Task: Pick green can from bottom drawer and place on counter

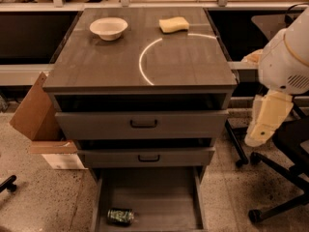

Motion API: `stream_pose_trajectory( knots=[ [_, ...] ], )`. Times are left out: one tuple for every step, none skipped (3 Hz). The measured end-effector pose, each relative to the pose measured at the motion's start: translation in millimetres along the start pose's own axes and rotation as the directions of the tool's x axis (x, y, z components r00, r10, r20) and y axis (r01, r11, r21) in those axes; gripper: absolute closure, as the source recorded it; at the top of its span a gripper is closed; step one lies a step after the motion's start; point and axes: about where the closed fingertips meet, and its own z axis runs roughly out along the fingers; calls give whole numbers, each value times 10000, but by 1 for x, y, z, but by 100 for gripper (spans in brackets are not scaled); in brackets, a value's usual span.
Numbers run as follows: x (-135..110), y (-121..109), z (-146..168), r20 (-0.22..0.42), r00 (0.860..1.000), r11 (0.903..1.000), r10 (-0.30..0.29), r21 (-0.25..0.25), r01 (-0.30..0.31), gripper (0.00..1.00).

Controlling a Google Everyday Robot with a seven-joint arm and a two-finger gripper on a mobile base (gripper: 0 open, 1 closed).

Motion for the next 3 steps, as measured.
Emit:
stream_pose_trajectory(
  knots=[
    [-2,16,45,215,9987,9982,-469,-365,476,0],
    [-4,18,47,251,9984,9977,-508,-430,518,0],
    [-7,24,50,343,9976,9962,-609,-596,628,0]
  ],
)
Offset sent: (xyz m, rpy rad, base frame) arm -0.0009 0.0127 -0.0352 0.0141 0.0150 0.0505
